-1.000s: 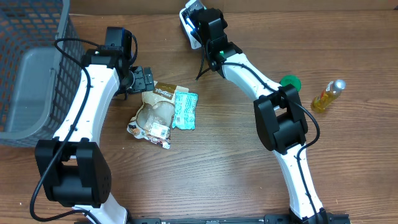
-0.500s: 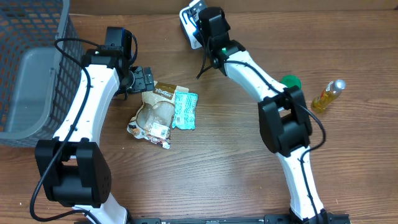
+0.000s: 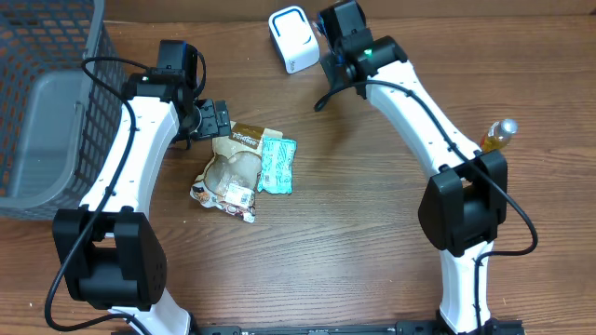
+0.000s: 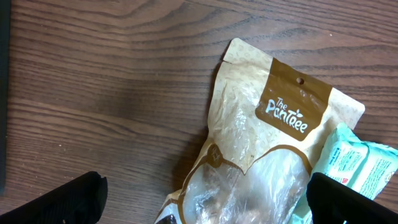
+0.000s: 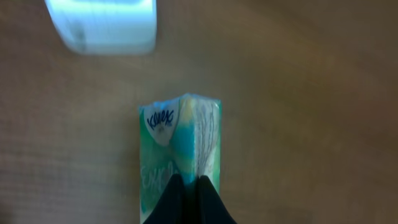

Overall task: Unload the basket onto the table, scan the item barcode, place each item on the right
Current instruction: 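Carry the tissue pack right and set it down near the jar, then release the tissue pack and move both grippers toward the green wipes pack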

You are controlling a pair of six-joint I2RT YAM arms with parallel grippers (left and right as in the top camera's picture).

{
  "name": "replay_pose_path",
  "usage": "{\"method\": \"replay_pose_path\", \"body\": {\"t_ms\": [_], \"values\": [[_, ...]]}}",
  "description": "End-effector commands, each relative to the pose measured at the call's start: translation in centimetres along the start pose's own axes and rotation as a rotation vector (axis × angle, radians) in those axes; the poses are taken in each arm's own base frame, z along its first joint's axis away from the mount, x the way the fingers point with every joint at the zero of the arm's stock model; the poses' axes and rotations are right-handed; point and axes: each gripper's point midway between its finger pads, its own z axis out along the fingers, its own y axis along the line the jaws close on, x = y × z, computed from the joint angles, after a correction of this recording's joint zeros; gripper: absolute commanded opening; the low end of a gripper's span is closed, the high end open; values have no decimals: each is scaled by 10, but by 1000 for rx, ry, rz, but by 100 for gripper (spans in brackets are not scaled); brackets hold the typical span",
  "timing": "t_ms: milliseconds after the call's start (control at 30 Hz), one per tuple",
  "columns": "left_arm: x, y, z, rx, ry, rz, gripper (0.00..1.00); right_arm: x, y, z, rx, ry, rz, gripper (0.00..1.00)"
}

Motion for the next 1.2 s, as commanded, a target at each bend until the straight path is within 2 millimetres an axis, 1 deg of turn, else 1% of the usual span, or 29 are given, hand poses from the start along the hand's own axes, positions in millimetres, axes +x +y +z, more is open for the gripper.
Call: {"method": "replay_pose_path", "body": {"t_ms": [0,100,167,233,300,367,500,567,700,733,800,867,1033,1167], "values": [[-5,0,-6,0,-20,-4,100,34,0,-2,-98,137,189,4],[-5,0,-6,0,-19,-4,100,66,-2,-6,-119,277,293,4],[-5,0,-6,0,-20,-4,100,86,-10,-9,-94,361,362,4],[-5,0,-6,0,-19,-4,100,100,-18,-13,-71,422,426,4],[-5,0,-6,0,-20,-4,100,109,-23,-15,-54,457,473,4],[-5,0,-6,0,-20,-4,100,115,-26,-16,-48,481,480,4],[-5,0,-6,0,-20,-4,100,125,-27,-18,-41,522,474,4],[-5,0,-6,0,-20,-4,100,127,-26,-20,-40,531,471,20],[-5,0,-6,0,-20,-4,100,127,-26,-19,-41,532,471,29],[-5,0,-6,0,-20,-4,100,127,-26,-19,-41,531,472,30],[-5,0,-6,0,-20,-4,100,125,-25,-18,-49,524,475,30],[-5,0,-6,0,-20,-4,100,123,-20,-18,-82,523,484,30],[-5,0,-6,0,-19,-4,100,116,11,-23,-254,538,520,30],[-5,0,-6,0,-19,-4,100,106,38,-31,-386,535,529,32]]}}
